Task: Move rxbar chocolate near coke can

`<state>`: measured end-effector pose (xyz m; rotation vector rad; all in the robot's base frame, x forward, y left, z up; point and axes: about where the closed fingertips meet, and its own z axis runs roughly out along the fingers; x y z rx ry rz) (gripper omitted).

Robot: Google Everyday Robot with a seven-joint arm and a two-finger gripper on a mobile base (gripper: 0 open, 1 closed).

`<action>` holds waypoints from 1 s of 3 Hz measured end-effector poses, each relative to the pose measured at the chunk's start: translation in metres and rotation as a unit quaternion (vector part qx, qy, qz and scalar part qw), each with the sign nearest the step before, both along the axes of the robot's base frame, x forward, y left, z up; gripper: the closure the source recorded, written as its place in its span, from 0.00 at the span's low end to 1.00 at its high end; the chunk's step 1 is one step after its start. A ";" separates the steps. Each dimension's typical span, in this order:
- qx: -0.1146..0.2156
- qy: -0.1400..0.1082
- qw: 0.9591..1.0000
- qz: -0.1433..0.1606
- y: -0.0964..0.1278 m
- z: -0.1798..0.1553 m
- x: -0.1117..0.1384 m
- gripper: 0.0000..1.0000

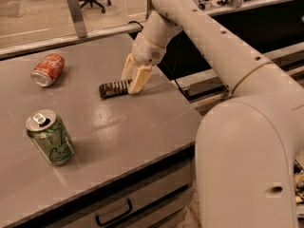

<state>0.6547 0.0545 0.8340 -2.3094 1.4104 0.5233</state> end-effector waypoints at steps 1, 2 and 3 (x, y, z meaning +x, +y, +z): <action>0.000 0.000 1.000 0.000 0.000 0.000 0.000 1.00; 0.000 0.000 1.000 0.000 0.000 0.000 0.000 1.00; 0.033 -0.016 0.999 -0.014 -0.001 0.016 0.011 1.00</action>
Offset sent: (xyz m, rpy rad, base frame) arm 0.0000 0.0000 0.0003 0.0000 0.0000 0.0000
